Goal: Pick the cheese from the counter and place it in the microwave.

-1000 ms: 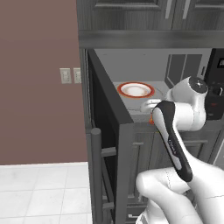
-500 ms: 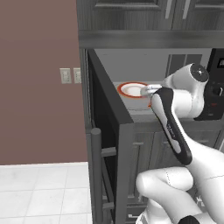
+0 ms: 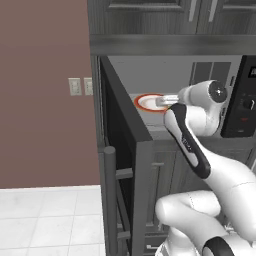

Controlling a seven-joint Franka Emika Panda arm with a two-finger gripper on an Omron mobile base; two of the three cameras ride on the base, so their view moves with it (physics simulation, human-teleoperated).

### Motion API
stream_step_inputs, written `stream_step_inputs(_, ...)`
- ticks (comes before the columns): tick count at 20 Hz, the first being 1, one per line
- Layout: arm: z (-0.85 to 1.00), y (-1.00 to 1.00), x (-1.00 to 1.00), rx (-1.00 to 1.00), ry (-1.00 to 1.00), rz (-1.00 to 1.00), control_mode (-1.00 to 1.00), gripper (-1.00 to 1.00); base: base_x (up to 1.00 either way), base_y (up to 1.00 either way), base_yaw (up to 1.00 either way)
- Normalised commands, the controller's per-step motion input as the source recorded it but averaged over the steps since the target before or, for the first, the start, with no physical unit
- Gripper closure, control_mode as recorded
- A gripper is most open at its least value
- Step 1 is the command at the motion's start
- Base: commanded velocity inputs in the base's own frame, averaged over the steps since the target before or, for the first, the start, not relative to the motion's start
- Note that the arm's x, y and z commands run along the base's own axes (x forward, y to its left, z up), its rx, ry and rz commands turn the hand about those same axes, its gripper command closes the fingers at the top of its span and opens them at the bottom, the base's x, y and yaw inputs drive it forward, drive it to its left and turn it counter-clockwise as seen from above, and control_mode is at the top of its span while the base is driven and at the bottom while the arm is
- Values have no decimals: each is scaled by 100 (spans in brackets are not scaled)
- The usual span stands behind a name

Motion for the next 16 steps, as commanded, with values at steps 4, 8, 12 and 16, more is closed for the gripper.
stream_step_inputs(4,26,0,77,0,10,0,-100,100,0,0,0)
stream_step_inputs(8,10,0,66,0,19,0,-100,100,0,0,0)
stream_step_inputs(12,-26,0,28,0,4,0,-100,100,0,0,0)
stream_step_inputs(16,-41,0,10,0,0,0,-100,100,0,0,0)
